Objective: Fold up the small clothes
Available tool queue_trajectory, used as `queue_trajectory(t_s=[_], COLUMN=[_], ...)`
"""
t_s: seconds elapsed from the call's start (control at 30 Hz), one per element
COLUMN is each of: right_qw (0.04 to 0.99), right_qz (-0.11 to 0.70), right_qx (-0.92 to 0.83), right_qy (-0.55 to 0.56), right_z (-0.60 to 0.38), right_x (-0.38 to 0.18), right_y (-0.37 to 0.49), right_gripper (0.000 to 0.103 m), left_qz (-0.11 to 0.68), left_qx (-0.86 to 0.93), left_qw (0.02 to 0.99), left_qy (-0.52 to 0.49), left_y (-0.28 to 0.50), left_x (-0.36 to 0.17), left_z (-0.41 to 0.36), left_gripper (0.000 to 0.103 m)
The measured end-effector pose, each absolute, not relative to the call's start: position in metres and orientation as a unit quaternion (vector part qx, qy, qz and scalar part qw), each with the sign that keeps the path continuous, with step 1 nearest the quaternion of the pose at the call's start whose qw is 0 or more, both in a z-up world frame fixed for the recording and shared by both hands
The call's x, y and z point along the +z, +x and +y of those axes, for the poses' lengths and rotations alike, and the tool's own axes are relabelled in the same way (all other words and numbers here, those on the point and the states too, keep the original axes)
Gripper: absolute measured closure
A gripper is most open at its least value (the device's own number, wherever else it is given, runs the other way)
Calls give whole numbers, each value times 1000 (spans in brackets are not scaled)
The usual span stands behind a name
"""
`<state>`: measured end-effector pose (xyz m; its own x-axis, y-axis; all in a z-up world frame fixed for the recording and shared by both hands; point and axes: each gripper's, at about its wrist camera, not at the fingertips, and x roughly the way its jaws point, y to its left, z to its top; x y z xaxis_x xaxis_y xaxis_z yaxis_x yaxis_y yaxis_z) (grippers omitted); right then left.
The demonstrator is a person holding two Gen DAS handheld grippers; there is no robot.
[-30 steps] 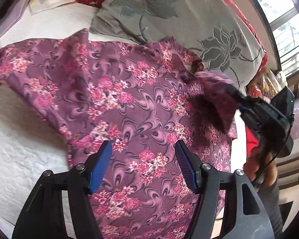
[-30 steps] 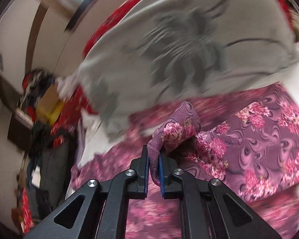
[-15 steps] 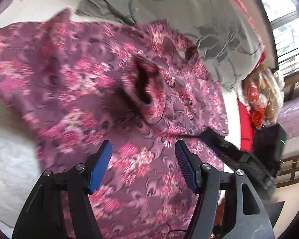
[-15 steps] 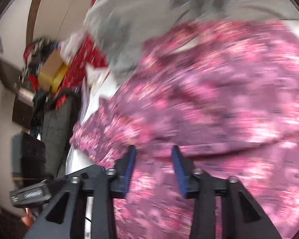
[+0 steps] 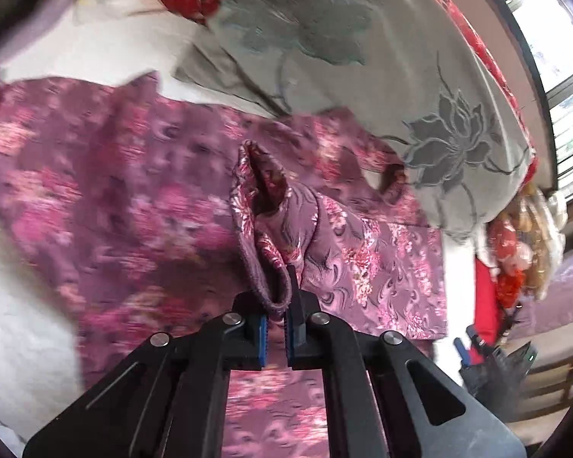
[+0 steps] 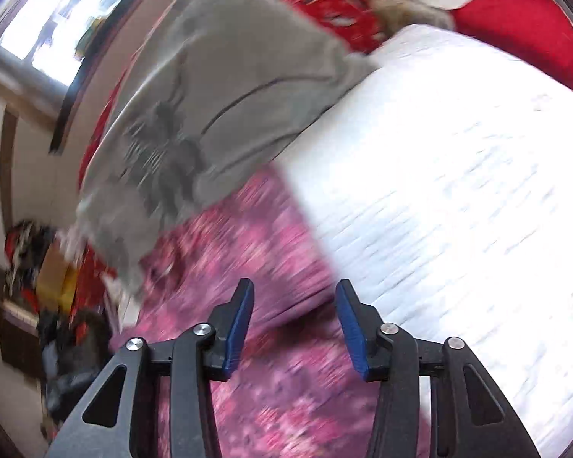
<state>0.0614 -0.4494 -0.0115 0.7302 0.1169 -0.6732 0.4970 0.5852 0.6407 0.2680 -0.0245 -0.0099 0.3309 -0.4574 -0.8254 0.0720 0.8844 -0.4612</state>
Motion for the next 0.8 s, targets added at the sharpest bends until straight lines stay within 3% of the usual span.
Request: queue_trajectory(t_s=[0.13, 0.17, 0.2, 0.23, 0.33, 0.47, 0.57, 0.67, 0.8], right_qw=[800, 794, 789, 793, 838, 819, 842, 861, 866], right_qz=[373, 386, 399, 404, 368, 433, 400, 364, 386], right_qx=[-106, -94, -76, -55, -68, -92, -117, -101, -58], right_qy=[457, 460, 461, 453, 399, 364, 343, 341, 313], right_z=[-458, -455, -449, -442, -431, -429, -425, -414, -368], right_x=[-41, -49, -54, -55, -34, -55, -31, -10, -3], right_y=[83, 90, 98, 104, 98, 104, 92, 89, 105], right_gripper=[54, 58, 66, 93, 92, 90, 82, 79, 79], left_qz=[595, 600, 603, 603, 609, 606, 568, 555, 599], left_qx=[-149, -148, -148, -148, -141, -147, -172, -184, -143], left_qw=[773, 769, 767, 767, 767, 760, 777, 788, 778], left_qy=[-163, -163, -164, -162, -144, -183, -212, -192, -127], left_y=[270, 270, 269, 267, 266, 255, 241, 244, 264], left_x=[-37, -42, -45, -46, -55, -43, -17, -9, -47], left_z=[-22, -21, -20, -20, -19, 5, 16, 3, -22], left_gripper=[99, 99, 98, 97, 87, 87, 84, 62, 61])
